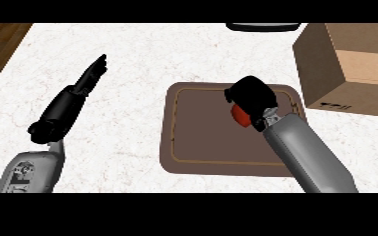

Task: Pick the bell pepper from the tray and place it in the cardboard box

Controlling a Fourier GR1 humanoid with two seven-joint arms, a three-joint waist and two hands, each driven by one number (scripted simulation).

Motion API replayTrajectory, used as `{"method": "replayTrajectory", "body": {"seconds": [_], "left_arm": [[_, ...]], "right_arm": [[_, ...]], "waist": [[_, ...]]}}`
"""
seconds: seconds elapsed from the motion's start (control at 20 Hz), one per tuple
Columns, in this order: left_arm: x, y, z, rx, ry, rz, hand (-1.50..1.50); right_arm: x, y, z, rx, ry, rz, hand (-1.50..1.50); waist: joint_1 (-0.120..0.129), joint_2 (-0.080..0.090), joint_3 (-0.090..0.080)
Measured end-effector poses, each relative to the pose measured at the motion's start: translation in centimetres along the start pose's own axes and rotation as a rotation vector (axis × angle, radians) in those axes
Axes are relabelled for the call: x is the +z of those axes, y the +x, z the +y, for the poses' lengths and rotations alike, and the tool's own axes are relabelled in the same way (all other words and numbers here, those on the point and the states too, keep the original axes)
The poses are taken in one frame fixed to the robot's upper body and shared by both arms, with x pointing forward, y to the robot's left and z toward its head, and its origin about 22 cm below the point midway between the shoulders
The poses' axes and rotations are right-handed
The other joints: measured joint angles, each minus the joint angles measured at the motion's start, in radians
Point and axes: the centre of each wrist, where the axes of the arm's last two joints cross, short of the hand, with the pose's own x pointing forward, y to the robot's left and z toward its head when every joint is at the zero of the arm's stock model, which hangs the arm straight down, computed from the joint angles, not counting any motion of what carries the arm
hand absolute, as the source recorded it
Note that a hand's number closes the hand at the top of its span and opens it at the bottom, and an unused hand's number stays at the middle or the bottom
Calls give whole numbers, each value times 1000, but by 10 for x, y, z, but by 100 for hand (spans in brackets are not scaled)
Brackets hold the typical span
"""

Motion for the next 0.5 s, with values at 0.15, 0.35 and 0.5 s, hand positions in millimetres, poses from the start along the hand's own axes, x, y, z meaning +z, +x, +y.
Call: {"method": "replayTrajectory", "body": {"seconds": [0.15,0.35,0.5], "left_arm": [[-1,4,-2,0,-5,3,0],[5,1,3,-1,13,15,0],[9,-2,7,-3,27,27,0]], "right_arm": [[-1,2,7,20,-53,-42,150],[28,-11,29,-10,-88,-276,150],[54,-23,48,-47,-95,-476,150]], "waist": [[0,-2,-1],[-19,-11,-2],[-36,-13,-1]]}}
